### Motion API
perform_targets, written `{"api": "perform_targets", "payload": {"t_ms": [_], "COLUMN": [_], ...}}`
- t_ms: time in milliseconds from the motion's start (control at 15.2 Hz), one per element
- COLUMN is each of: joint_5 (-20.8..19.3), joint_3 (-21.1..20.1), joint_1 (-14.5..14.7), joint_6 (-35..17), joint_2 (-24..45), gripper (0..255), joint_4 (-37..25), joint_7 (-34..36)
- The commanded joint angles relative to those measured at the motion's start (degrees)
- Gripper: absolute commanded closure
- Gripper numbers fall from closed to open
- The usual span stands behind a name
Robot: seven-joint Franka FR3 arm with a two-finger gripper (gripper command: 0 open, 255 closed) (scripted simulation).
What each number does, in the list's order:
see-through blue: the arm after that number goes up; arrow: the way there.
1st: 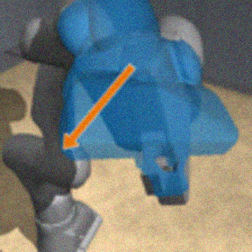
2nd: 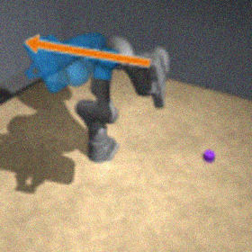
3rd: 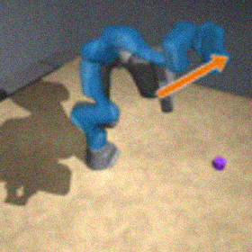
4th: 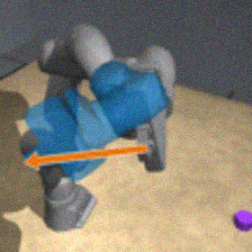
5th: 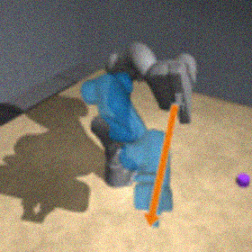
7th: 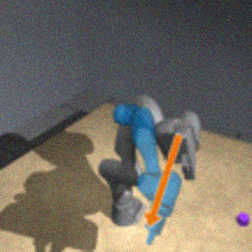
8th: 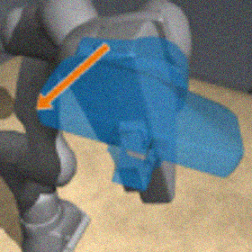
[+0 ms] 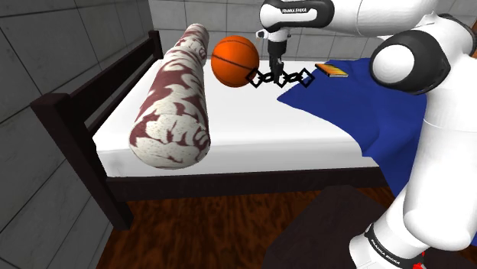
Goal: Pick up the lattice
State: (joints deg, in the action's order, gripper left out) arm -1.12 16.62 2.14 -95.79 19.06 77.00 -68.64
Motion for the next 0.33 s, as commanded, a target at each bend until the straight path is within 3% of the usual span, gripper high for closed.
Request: {"api": "perform_targets", "payload": {"t_ms": [0, 264], "joint_5": [0.1, 0.2], "joint_3": [0.0, 0.1], "joint_1": [-0.1, -0.3], "joint_6": [1.6, 3.5], "joint_2": [0.2, 0.6], "gripper": [255, 255], "joint_4": [-1.8, -4.1], "joint_7": [-0.2, -0.4]}}
